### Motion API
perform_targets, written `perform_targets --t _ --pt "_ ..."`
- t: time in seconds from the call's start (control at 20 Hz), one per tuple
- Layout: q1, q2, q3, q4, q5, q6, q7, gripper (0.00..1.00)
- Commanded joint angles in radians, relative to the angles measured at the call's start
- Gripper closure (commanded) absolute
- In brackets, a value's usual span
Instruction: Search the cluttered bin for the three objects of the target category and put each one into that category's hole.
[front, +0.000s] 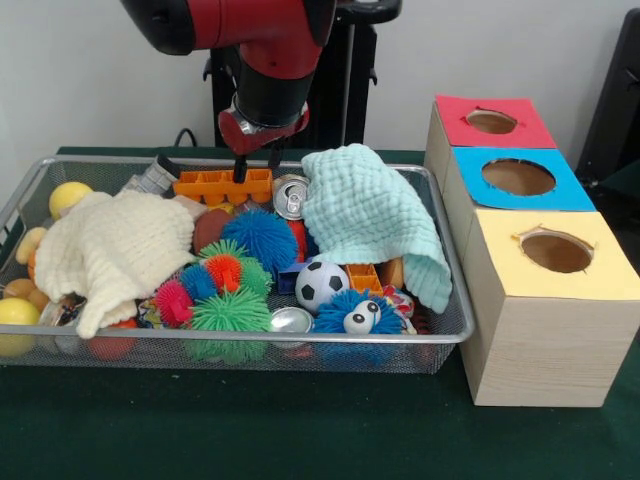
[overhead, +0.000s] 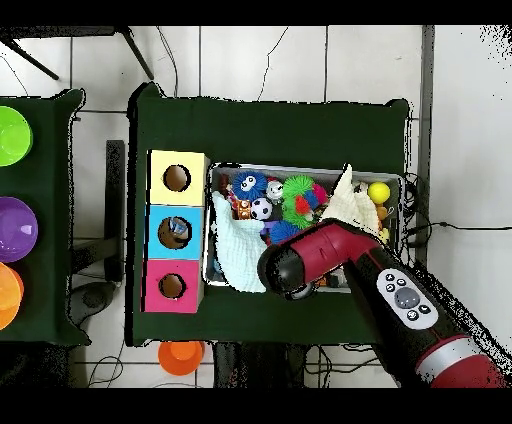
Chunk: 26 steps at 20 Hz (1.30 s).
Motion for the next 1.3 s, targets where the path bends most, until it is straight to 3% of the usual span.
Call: perform_targets --t 0.05,0.6,1.1,1.3 --pt "-0.021 -0.01 0.044 -0.041 -0.034 -0.125 -0.132 0.0" --pt "-0.003 -0.004 0.024 -0.054 -0.022 -0.129 -0.118 0.0" --pt "0.034 0.045 -0.021 -0.098 -0.041 -0.059 -0.123 0.0" --pt "0.046 0.053 -0.038 -0.111 -0.053 -0.074 -0.092 0.0"
